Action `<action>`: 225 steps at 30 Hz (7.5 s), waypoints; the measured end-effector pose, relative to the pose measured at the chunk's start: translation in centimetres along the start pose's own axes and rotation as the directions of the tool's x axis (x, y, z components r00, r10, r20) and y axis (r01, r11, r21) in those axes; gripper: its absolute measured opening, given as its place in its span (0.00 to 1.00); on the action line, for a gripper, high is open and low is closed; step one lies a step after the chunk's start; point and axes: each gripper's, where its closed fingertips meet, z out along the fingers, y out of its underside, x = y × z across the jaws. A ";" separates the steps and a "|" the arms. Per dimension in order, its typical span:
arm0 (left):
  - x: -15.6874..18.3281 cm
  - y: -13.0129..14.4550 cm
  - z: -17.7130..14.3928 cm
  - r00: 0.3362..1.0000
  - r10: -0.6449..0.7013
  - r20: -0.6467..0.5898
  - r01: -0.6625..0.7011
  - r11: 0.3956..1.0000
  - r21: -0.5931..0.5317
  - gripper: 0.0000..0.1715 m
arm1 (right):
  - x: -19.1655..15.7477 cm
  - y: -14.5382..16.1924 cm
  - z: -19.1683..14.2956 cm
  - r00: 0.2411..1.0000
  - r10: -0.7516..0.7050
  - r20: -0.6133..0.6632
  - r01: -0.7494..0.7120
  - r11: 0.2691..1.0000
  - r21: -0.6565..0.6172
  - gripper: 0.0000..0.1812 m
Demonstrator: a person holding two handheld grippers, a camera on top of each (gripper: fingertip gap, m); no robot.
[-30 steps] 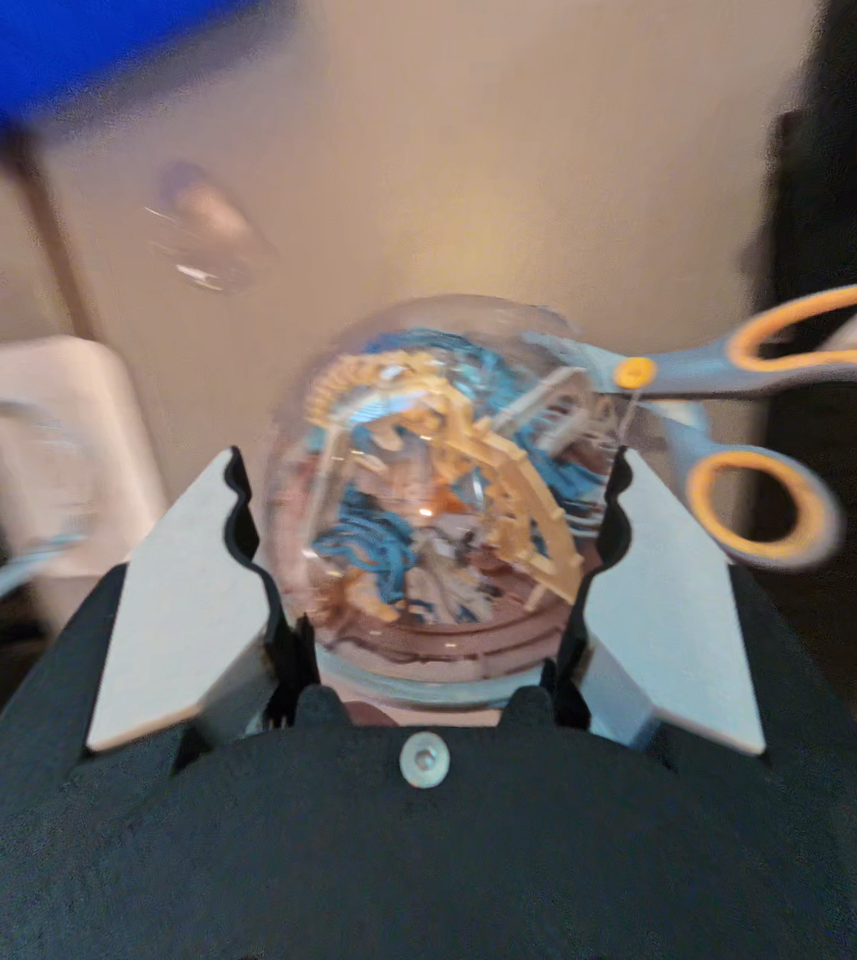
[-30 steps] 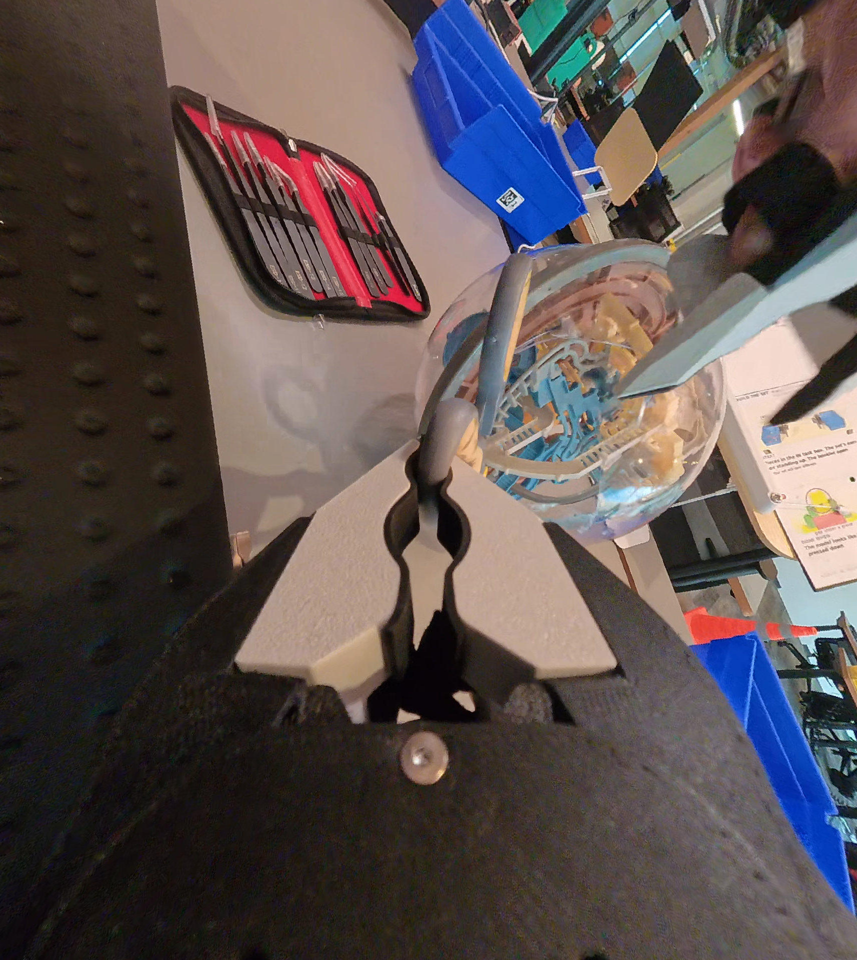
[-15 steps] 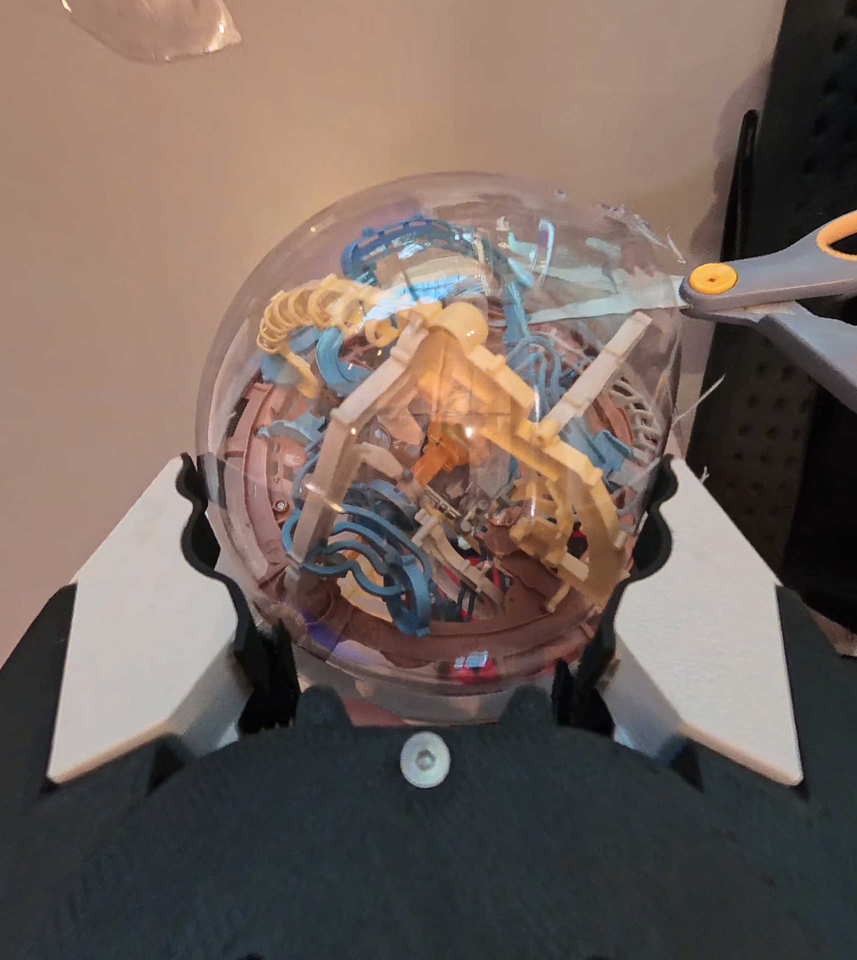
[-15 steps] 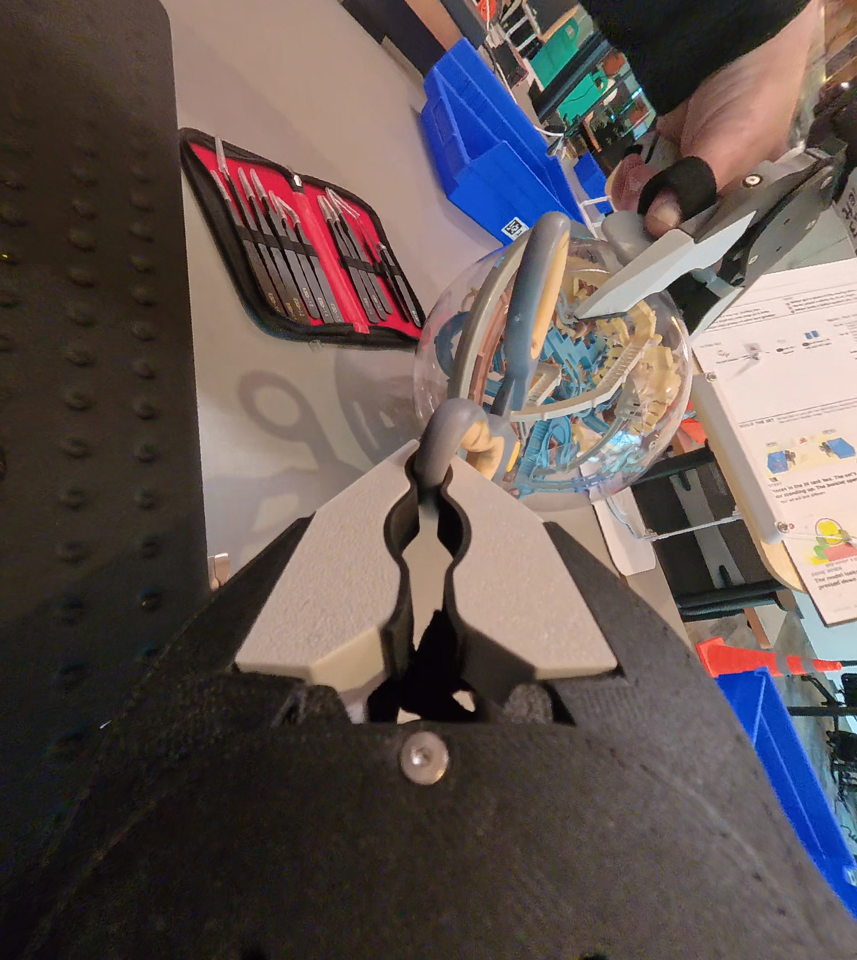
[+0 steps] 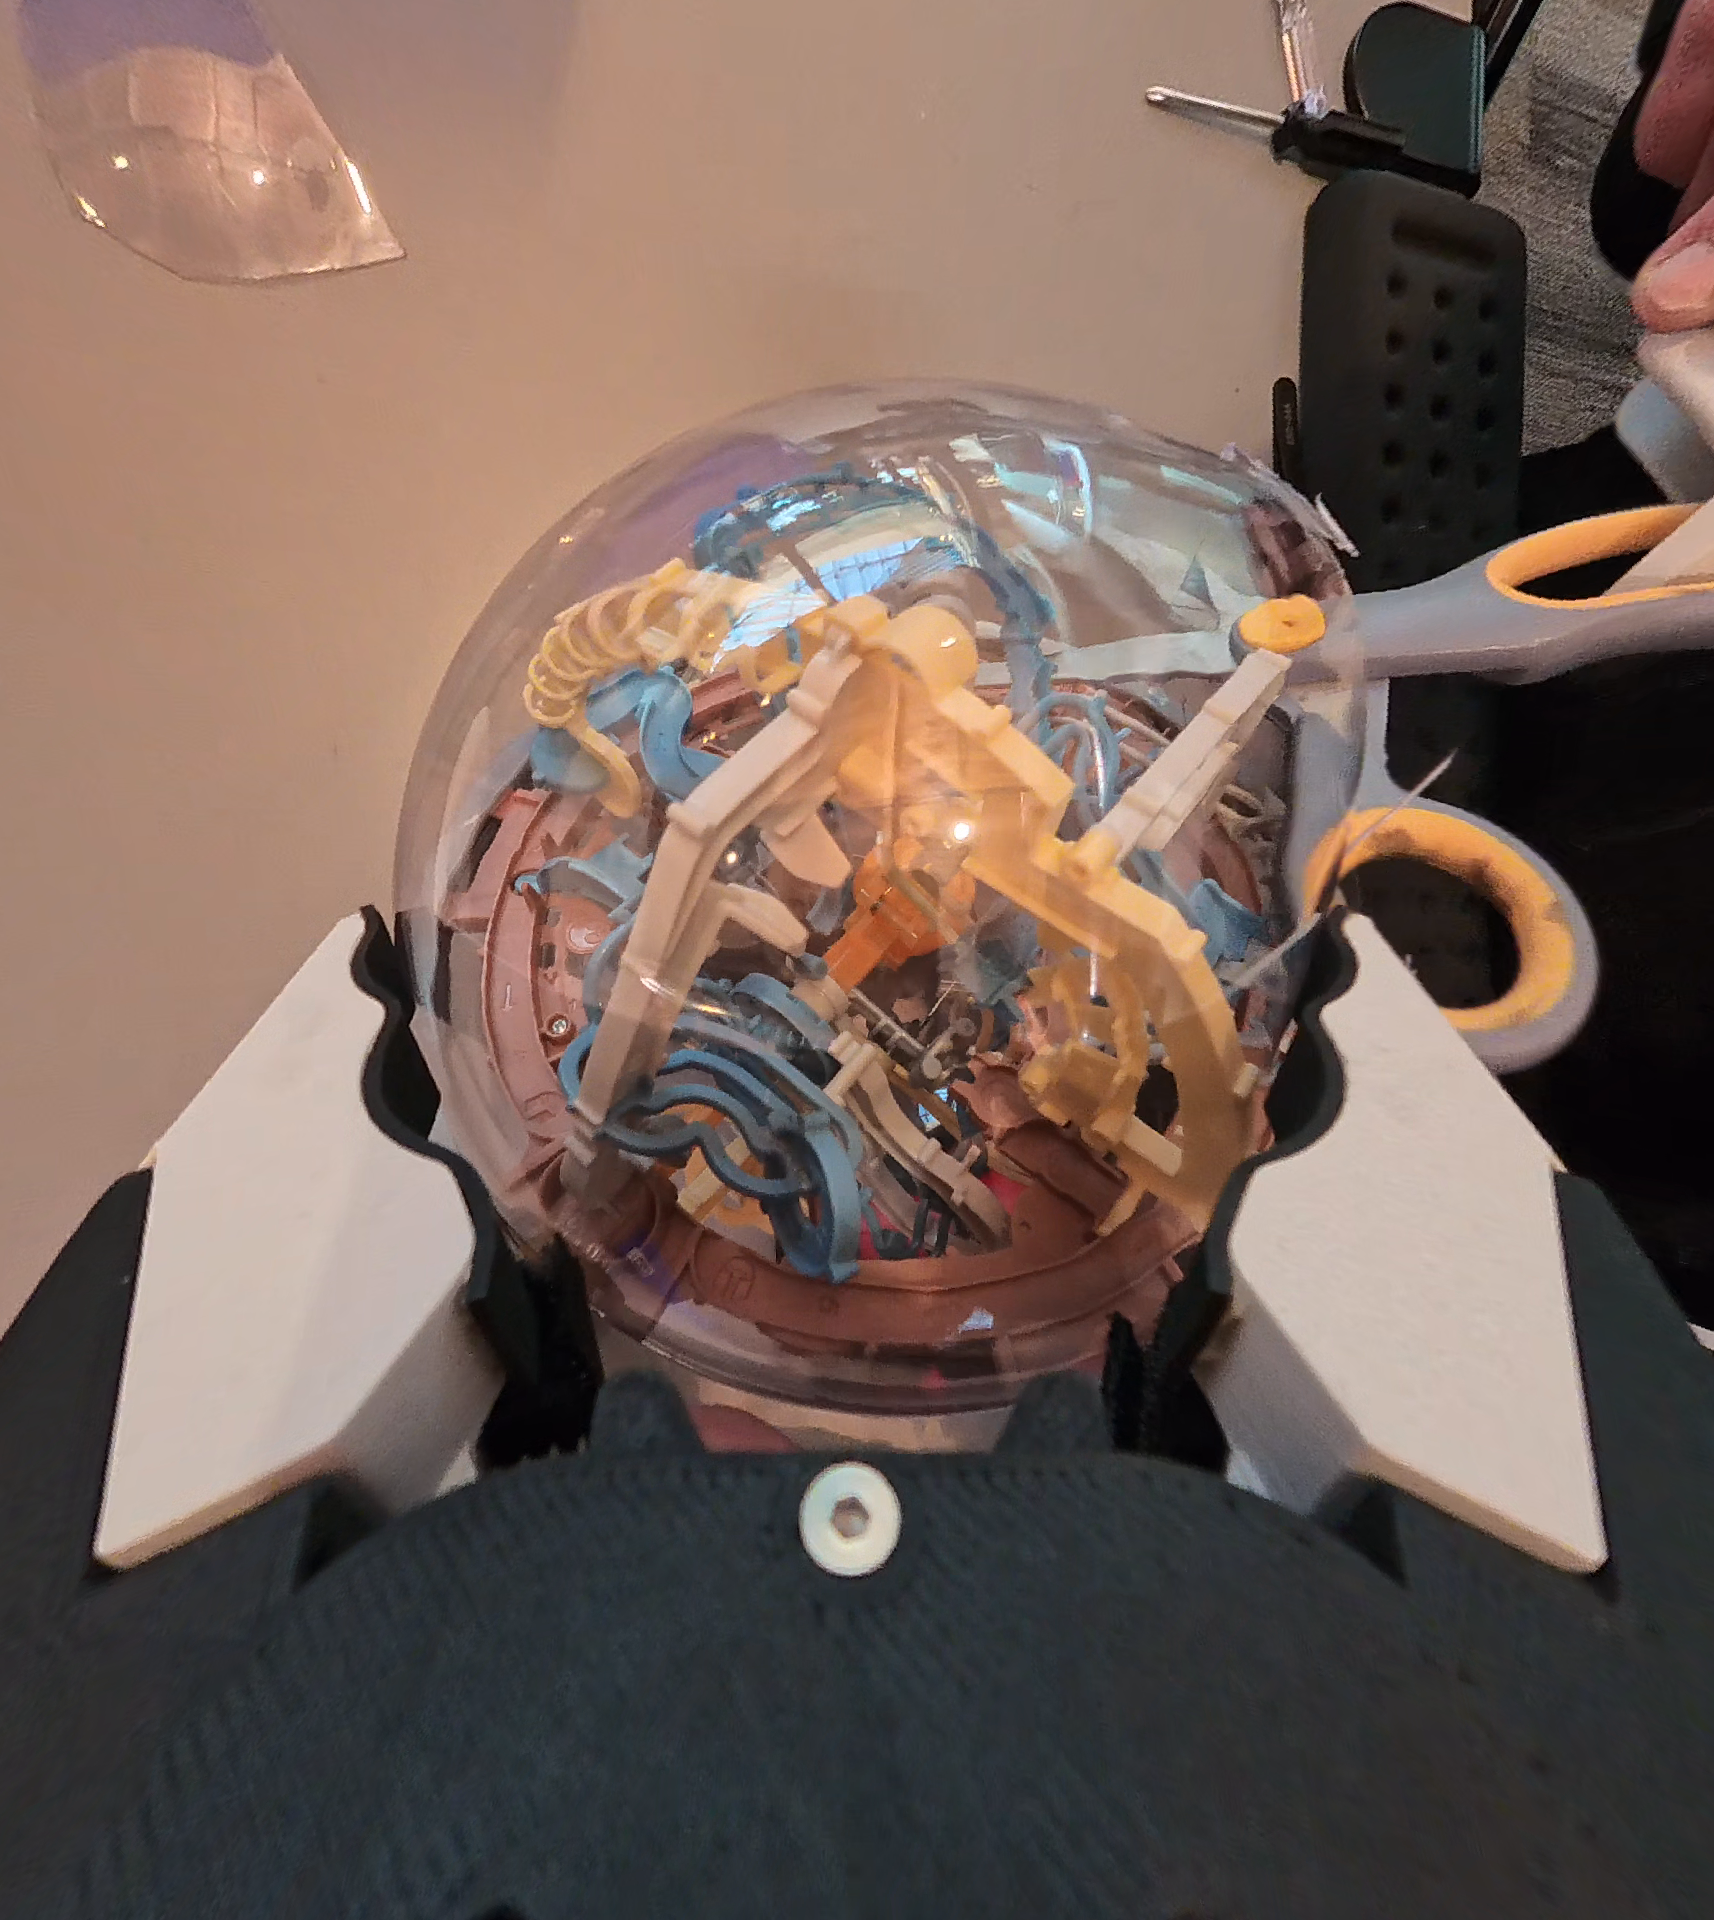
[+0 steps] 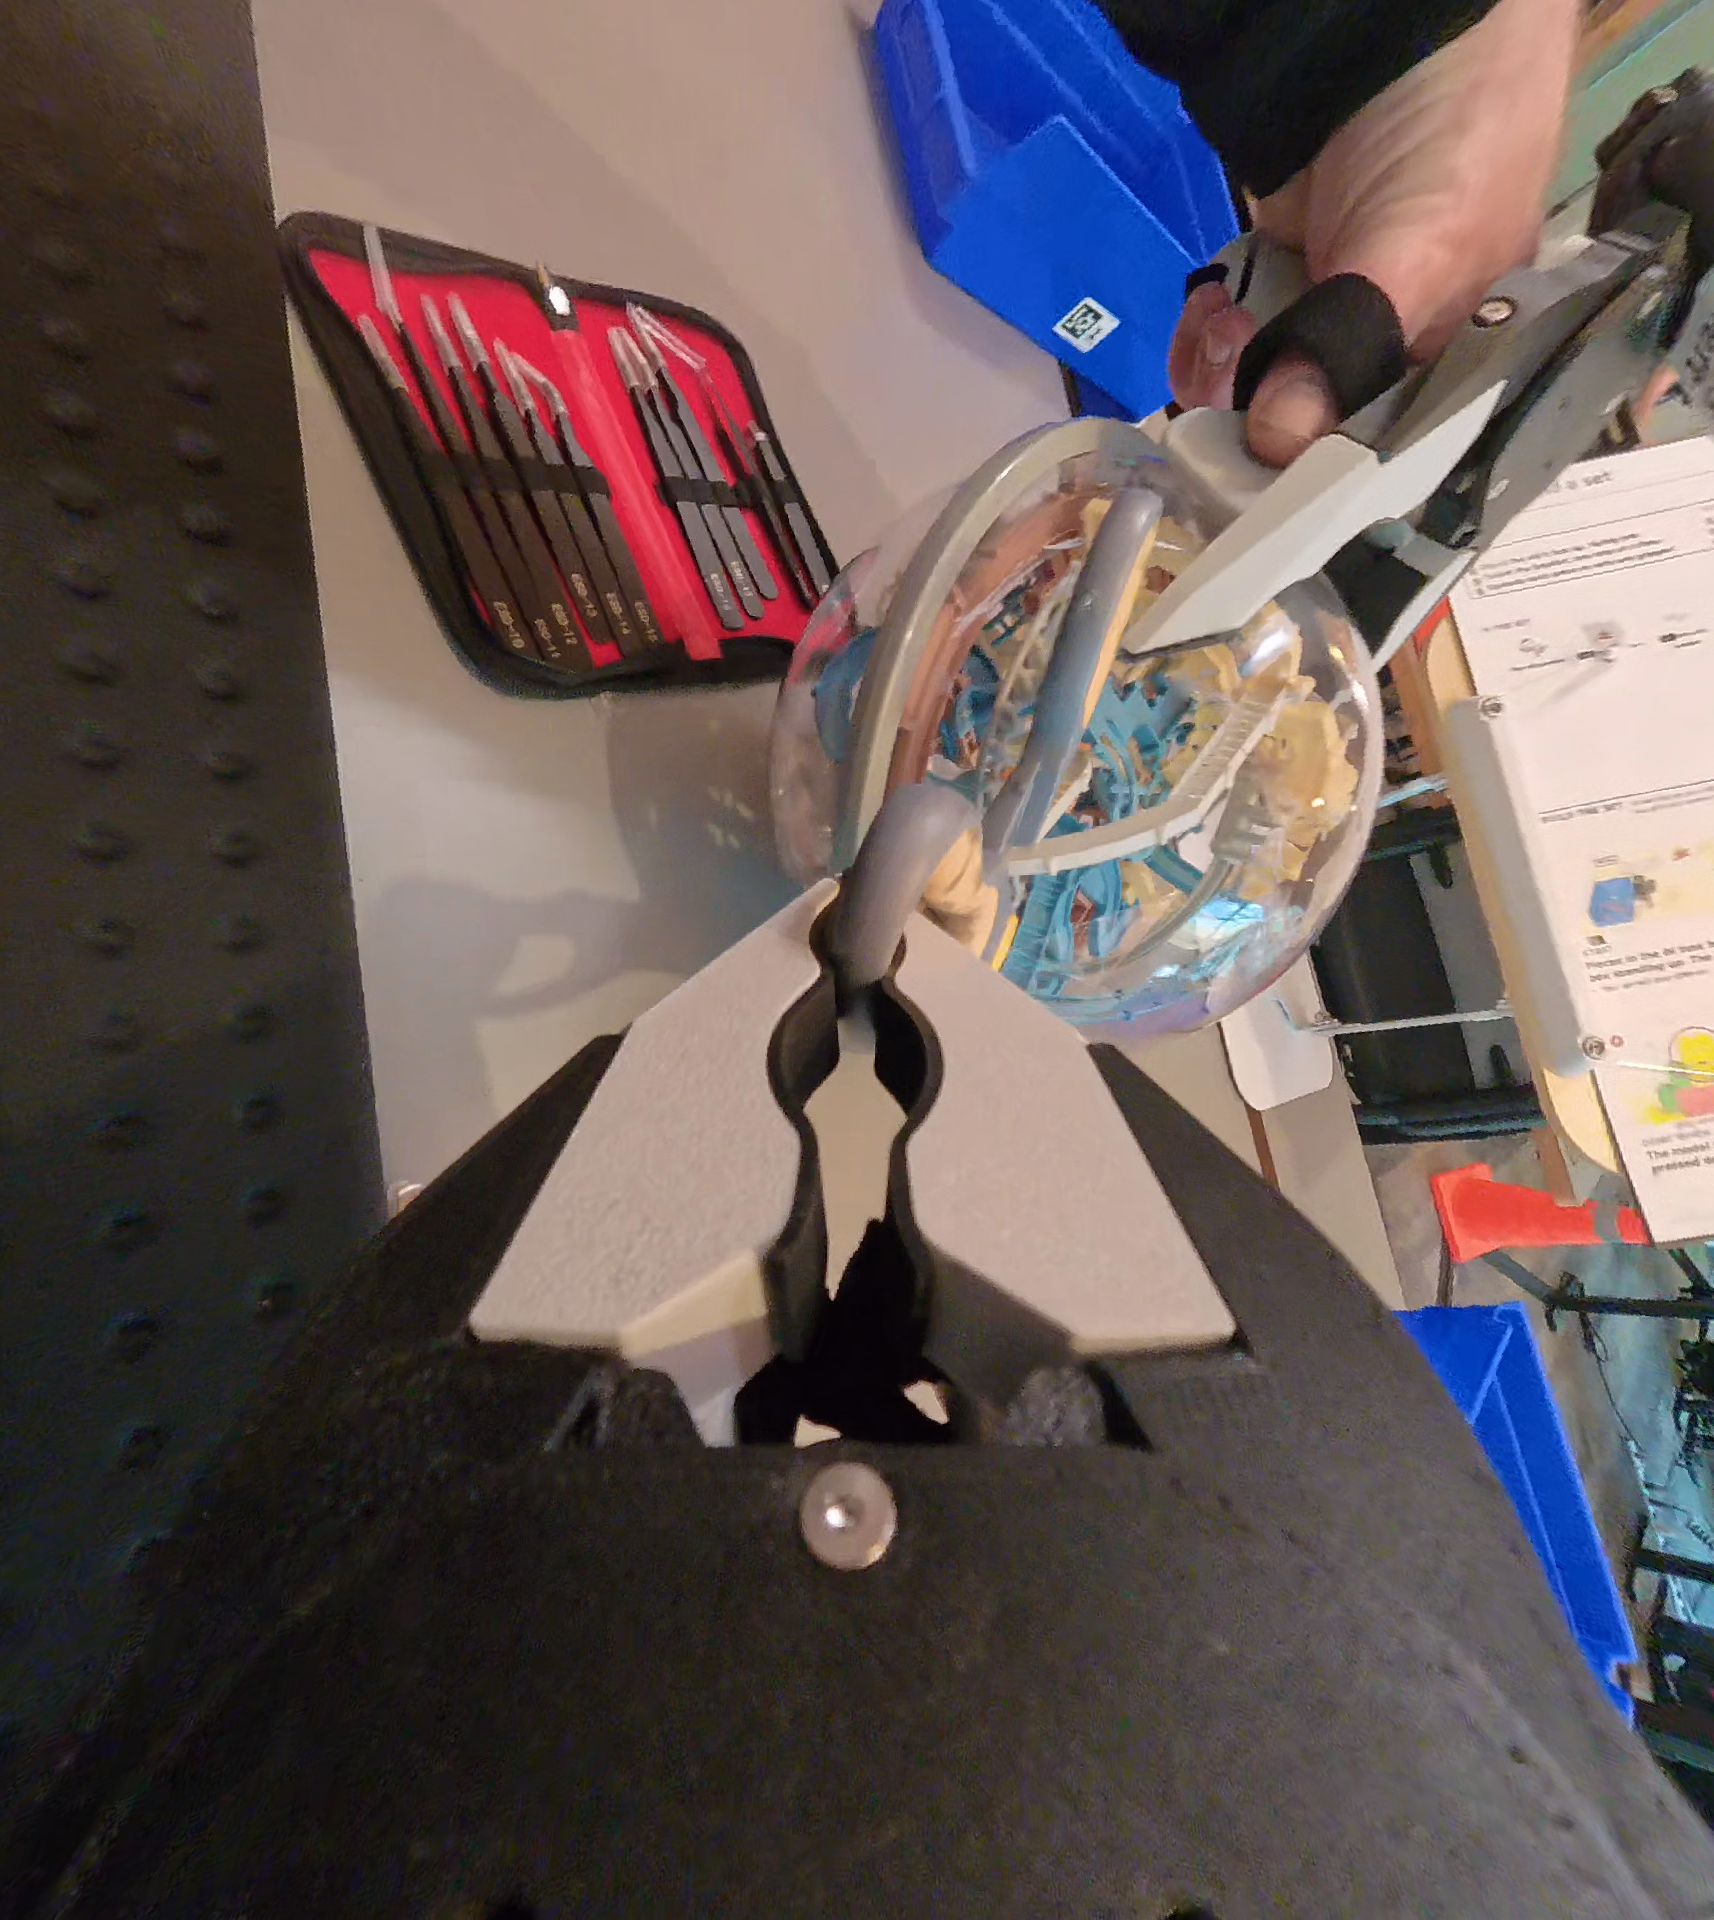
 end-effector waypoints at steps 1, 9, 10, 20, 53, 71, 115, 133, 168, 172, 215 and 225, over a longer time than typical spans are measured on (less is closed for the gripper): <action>0.0 -0.1 0.0 1.000 0.000 0.001 0.000 1.000 0.001 0.93 | -0.3 0.4 -0.2 1.000 -0.014 0.004 0.014 1.000 0.002 0.00; 0.0 -0.2 0.8 1.000 0.004 0.015 -0.004 1.000 -0.012 0.92 | 0.3 3.7 -3.1 0.999 -0.040 0.009 0.039 0.997 0.065 0.00; 0.1 -0.2 1.0 1.000 0.018 0.016 -0.018 1.000 -0.011 0.92 | 0.3 3.7 -3.5 0.999 -0.014 0.029 0.011 0.995 0.098 0.00; 1.5 -1.9 3.1 0.996 0.080 -0.045 -0.078 0.997 0.028 0.93 | 1.2 2.5 -6.6 0.996 -0.087 -0.005 0.087 0.987 0.131 0.00; 5.8 -2.9 5.0 0.953 -0.140 0.269 -0.056 0.790 0.611 0.89 | 1.4 3.4 -11.9 1.000 0.007 0.014 -0.011 0.964 0.264 0.00; 13.7 -10.7 1.1 0.414 0.456 0.788 -0.733 0.680 -0.008 0.07 | -1.4 2.5 -10.9 0.988 -0.122 0.092 0.100 0.972 0.211 0.00; 11.7 -4.3 7.4 0.311 0.219 0.925 -0.491 0.870 -0.041 0.04 | -1.6 7.7 -4.0 0.961 -0.278 0.008 0.271 0.931 -0.245 0.01; 8.9 -4.2 9.6 0.407 0.055 0.912 -0.363 0.926 0.107 0.03 | -3.2 7.7 -6.9 0.957 -0.218 0.189 0.288 0.783 -0.552 0.26; 8.2 -6.2 13.5 0.719 -0.264 0.643 -0.123 0.862 0.492 0.04 | 2.6 10.8 -3.2 0.189 0.854 0.485 -0.982 0.150 0.118 0.06; 8.0 -6.2 13.7 0.734 -0.287 0.615 -0.103 0.848 0.519 0.03 | 2.7 10.8 -3.0 0.203 0.856 0.476 -0.979 0.169 0.114 0.05; 6.3 -6.1 16.1 0.787 -0.356 0.503 0.000 0.816 0.578 0.03 | 1.9 10.8 -1.1 0.452 0.839 0.305 -0.886 0.463 0.039 0.03; 7.9 -4.6 16.4 0.751 -0.433 0.498 0.093 0.817 0.570 0.47 | 3.1 9.8 -2.3 0.351 0.846 0.402 -0.926 0.377 0.014 0.02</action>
